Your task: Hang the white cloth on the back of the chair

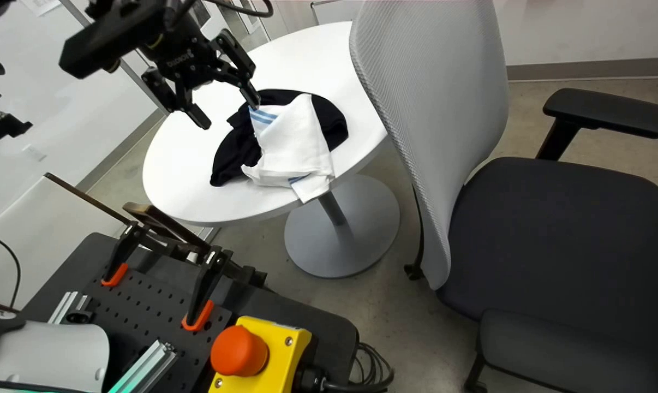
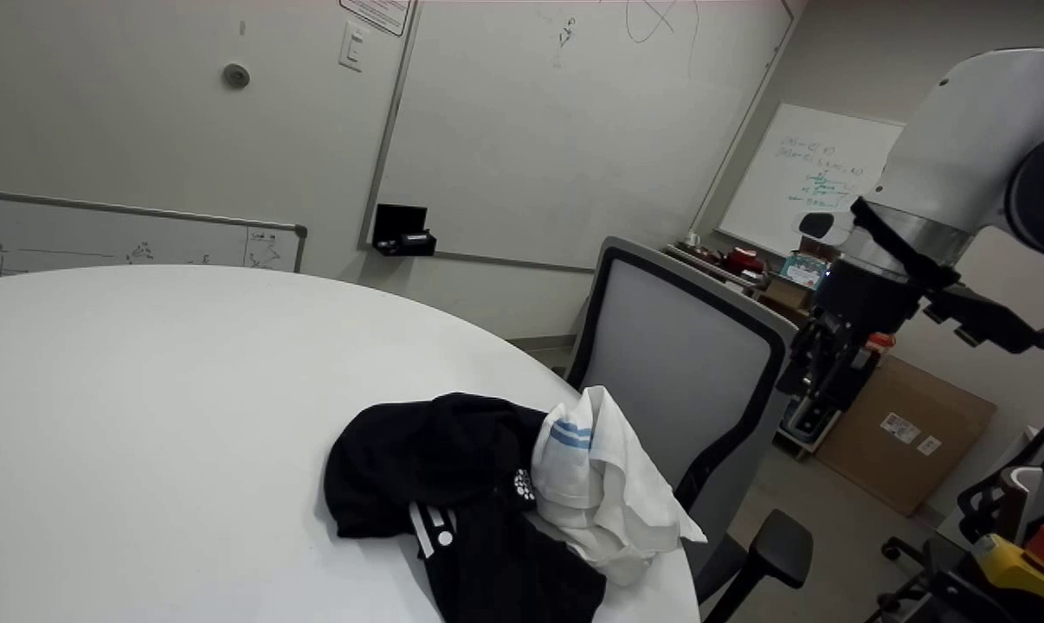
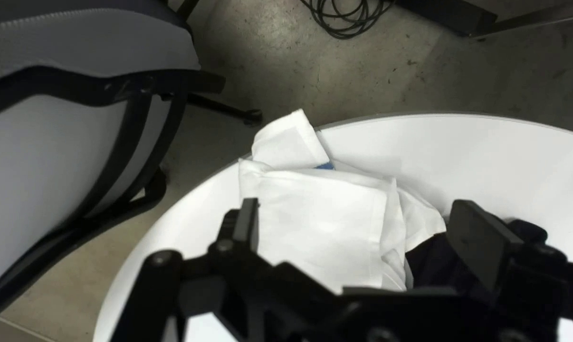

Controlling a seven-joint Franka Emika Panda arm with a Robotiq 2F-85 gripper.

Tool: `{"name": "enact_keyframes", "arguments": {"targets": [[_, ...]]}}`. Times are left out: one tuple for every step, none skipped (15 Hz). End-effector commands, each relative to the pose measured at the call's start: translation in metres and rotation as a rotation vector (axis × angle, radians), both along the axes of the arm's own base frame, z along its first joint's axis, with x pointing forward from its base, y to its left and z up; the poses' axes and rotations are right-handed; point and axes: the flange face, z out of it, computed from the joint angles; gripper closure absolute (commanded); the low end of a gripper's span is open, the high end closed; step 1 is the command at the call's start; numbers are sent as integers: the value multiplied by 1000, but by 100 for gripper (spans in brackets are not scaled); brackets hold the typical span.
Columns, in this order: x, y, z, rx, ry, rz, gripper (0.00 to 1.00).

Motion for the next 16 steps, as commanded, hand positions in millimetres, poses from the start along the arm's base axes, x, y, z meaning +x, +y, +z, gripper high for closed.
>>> {"name": "enact_keyframes", "arguments": {"targets": [[13, 24, -29, -15, -42, 74, 0], [18, 27, -36, -22, -52, 88, 0], [24, 31, -44, -33, -64, 100, 0], [29, 33, -50, -45, -74, 108, 0], [35, 37, -57, -57, -89, 110, 0], [41, 40, -61, -67, -101, 110, 0], [47, 45, -67, -70, -114, 103, 0], [53, 50, -71, -73, -130, 94, 0], [60, 55, -75, -74, -147, 80, 0], [65, 61, -79, -69, -160, 54, 0], [68, 68, -84, -57, -164, 19, 0], [72, 74, -88, -49, -169, -9, 0], [74, 79, -93, -48, -168, -36, 0], [75, 82, -98, -53, -164, -66, 0], [76, 85, -103, -57, -158, -91, 0], [76, 86, -108, -60, -152, -111, 0]]}}
